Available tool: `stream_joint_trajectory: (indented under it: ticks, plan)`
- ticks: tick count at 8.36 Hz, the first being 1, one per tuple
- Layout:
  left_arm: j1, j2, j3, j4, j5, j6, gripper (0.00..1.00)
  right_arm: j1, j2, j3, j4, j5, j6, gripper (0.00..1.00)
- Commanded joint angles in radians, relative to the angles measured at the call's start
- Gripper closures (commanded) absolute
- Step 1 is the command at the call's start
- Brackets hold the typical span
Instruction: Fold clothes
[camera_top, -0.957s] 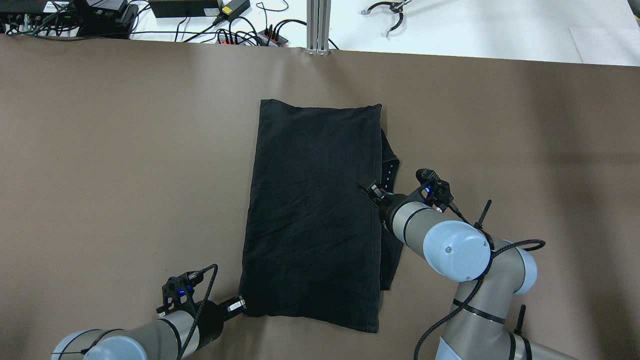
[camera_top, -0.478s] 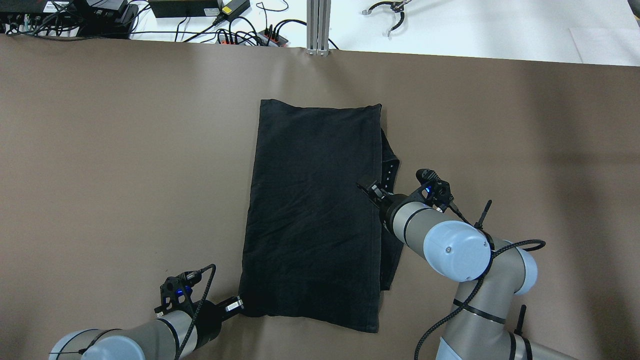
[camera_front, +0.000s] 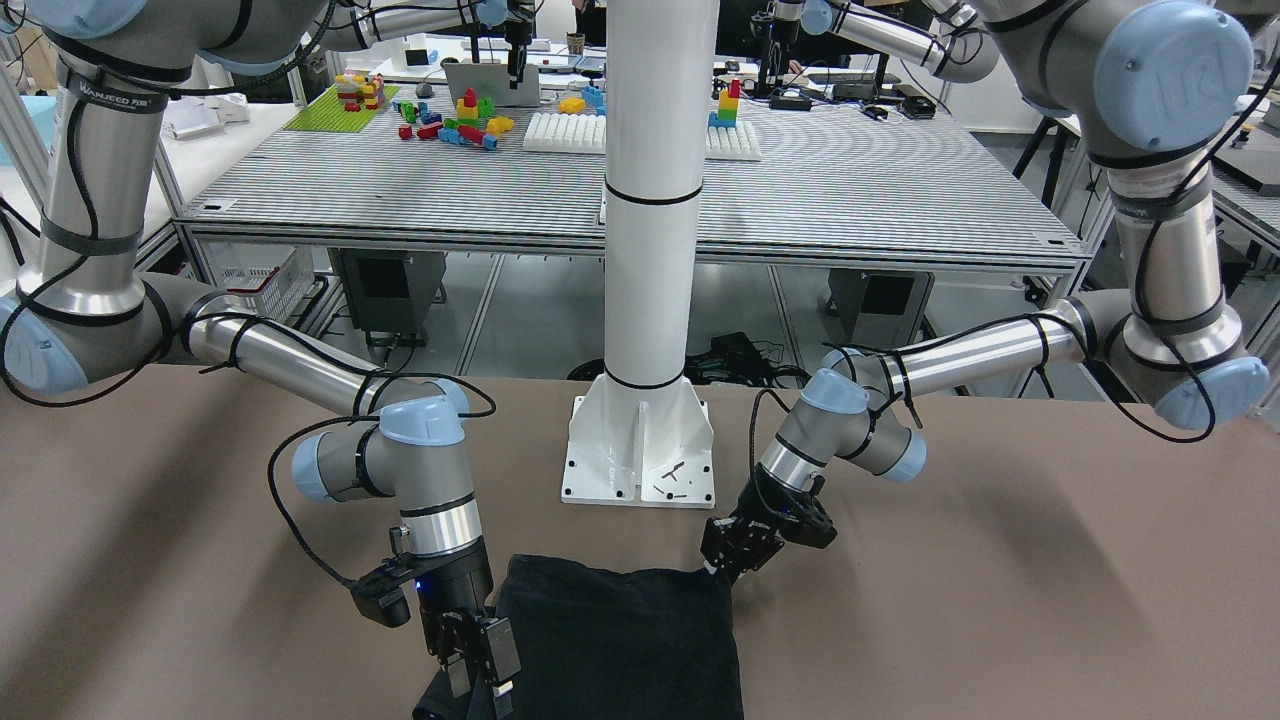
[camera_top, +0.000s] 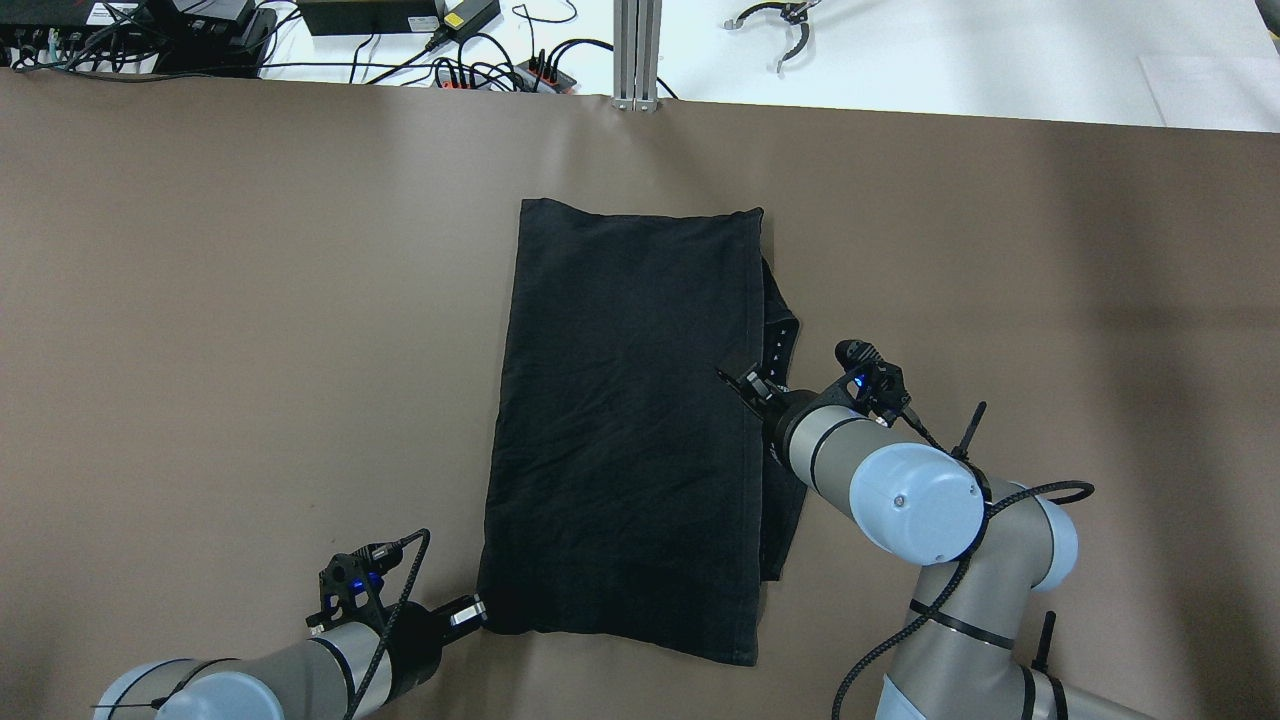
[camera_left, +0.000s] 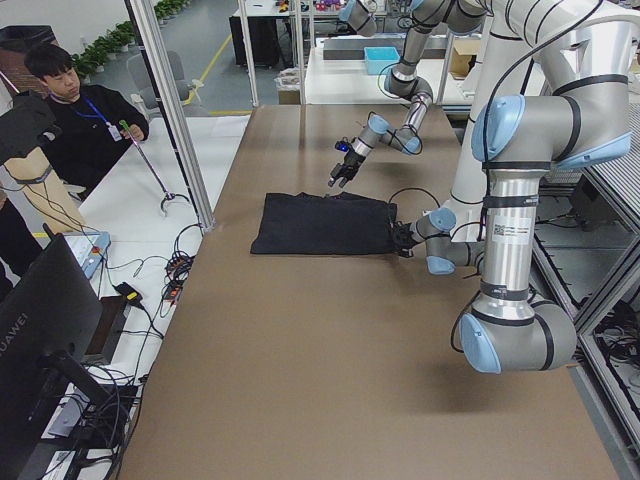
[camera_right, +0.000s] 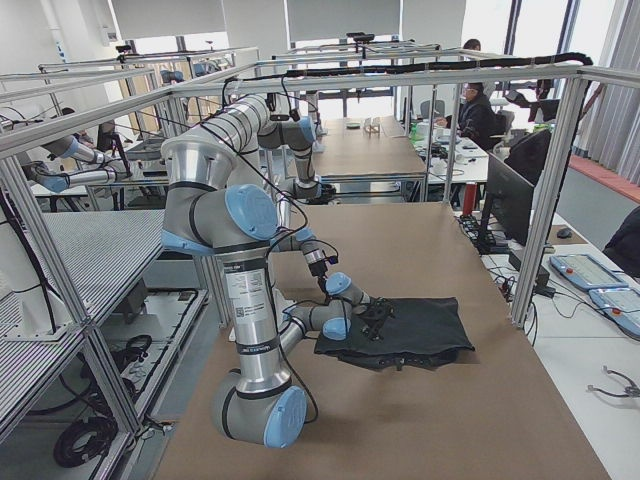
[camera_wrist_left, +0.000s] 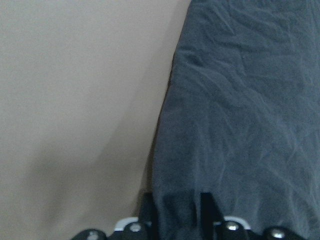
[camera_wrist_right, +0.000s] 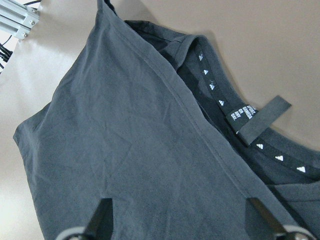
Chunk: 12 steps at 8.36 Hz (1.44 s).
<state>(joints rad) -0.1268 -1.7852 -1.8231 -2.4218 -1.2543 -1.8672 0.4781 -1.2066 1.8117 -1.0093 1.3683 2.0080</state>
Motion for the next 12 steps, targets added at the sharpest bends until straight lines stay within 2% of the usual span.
stream_joint_trajectory:
  ticks: [1,2,3,6,8,9,11,12]
  plan:
    - [0.001,0.004,-0.004,0.0,-0.004,0.002,0.58,-0.001,-0.005,0.0,0.0,-0.005,0.003,0.07]
    - [0.003,0.004,-0.004,0.0,-0.005,0.002,0.66,-0.007,-0.005,0.0,0.0,-0.017,0.005,0.07]
    - [0.004,0.004,-0.002,0.0,-0.002,0.002,0.99,-0.009,-0.005,0.001,0.001,-0.017,0.005,0.07]
    - [0.004,0.004,-0.002,0.001,0.001,0.002,1.0,-0.035,-0.022,0.029,-0.014,-0.023,0.009,0.08]
    - [0.006,0.003,0.001,0.001,0.003,0.002,1.0,-0.099,-0.132,0.102,-0.017,-0.023,0.015,0.09]
    - [0.006,0.003,0.005,0.001,0.006,0.002,1.0,-0.134,-0.177,0.104,-0.017,-0.026,0.026,0.1]
    - [0.018,0.001,0.01,0.001,0.009,0.002,1.0,-0.22,-0.203,0.098,-0.02,-0.093,0.064,0.11]
    - [0.018,0.001,0.01,0.001,0.009,0.002,1.0,-0.266,-0.191,0.095,-0.067,-0.135,0.08,0.11]
